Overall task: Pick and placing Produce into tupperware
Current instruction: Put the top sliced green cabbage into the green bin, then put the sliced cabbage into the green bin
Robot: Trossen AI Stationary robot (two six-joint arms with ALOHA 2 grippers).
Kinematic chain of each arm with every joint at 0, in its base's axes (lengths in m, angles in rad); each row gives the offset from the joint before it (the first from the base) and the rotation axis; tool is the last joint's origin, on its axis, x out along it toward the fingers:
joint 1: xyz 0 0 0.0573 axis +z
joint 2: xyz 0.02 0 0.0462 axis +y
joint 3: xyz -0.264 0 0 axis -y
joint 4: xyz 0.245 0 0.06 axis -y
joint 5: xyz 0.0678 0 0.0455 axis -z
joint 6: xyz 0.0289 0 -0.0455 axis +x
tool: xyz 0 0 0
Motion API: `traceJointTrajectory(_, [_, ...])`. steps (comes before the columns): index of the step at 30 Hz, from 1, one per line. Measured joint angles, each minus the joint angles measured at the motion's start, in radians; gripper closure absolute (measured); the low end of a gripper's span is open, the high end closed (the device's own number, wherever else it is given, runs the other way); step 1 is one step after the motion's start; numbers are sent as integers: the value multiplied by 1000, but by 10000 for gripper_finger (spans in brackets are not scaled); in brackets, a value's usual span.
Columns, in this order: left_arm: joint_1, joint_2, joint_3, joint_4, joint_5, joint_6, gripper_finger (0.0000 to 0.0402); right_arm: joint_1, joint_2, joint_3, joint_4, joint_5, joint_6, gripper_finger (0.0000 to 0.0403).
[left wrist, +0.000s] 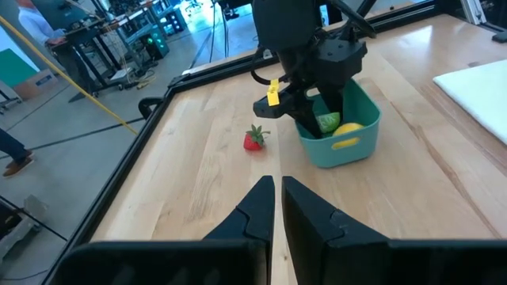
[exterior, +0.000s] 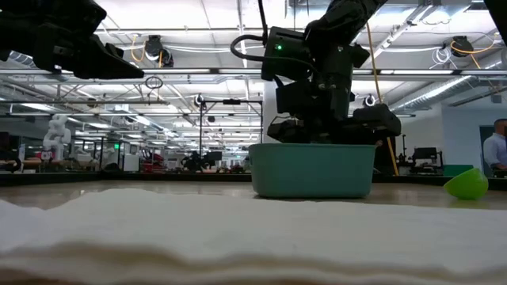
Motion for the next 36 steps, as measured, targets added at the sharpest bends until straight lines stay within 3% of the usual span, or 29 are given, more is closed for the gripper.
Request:
traceJointTrajectory(11, [0,0,0,0,0,0,371,1,1,15,-11,2,-2,180])
traceJointTrajectory(20, [0,0,0,-1,0,0,371,2,-2,15,-5,32,-1,143])
traceJointTrajectory(36, [0,0,0,-1,0,-3,371,2,-3,73,-62,54,0,144])
